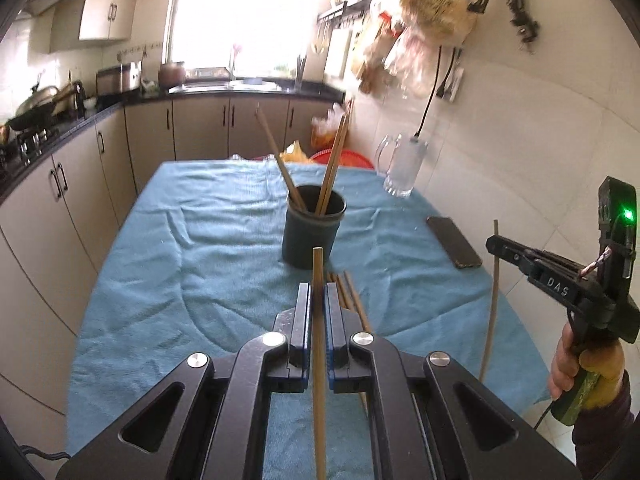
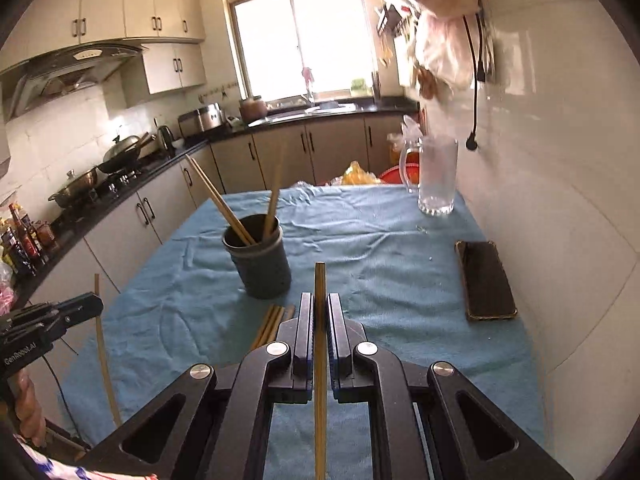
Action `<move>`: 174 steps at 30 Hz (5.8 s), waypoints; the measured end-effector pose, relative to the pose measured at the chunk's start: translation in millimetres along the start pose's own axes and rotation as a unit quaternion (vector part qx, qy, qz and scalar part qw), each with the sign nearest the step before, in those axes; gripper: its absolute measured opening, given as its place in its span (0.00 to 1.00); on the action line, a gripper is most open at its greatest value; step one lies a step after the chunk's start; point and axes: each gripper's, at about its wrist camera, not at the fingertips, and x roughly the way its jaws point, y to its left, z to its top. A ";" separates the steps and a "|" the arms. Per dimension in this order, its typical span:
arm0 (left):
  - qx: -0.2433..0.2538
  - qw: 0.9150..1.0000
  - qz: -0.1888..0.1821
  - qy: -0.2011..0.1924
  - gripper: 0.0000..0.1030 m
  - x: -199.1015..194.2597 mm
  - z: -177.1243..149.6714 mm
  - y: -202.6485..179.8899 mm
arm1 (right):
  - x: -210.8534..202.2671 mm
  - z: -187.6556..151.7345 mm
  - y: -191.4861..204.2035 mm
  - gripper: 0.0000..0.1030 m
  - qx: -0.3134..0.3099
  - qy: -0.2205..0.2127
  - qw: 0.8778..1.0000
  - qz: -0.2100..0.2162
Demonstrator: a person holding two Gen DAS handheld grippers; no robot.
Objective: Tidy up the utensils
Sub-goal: 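Carry the held chopsticks with both tools and lower them into the holder cup, then open the left tool while the right tool opens, releasing chopsticks into the cup, then move both open tools down to the chopsticks lying on the cloth, then close the left tool on a chopstick while the right tool grasps another chopstick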
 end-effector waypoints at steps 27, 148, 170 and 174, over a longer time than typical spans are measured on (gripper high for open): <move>0.005 0.994 -0.012 -0.110 0.05 -38.0 77.8 -9.1 | -28.8 64.7 30.5 0.06 -0.021 -0.088 0.995 0.029; 0.001 0.979 0.000 0.202 0.07 163.5 -59.9 12.9 | 123.3 -80.0 -27.1 0.08 0.028 0.189 0.982 -0.013; -0.019 0.973 0.026 0.231 0.11 188.8 -39.0 32.8 | 153.0 -54.4 -28.1 0.24 -0.023 0.258 0.965 -0.038; -0.023 0.975 0.029 0.220 0.11 194.4 -35.6 32.4 | 171.3 -41.2 -28.0 0.23 -0.031 0.261 0.964 -0.052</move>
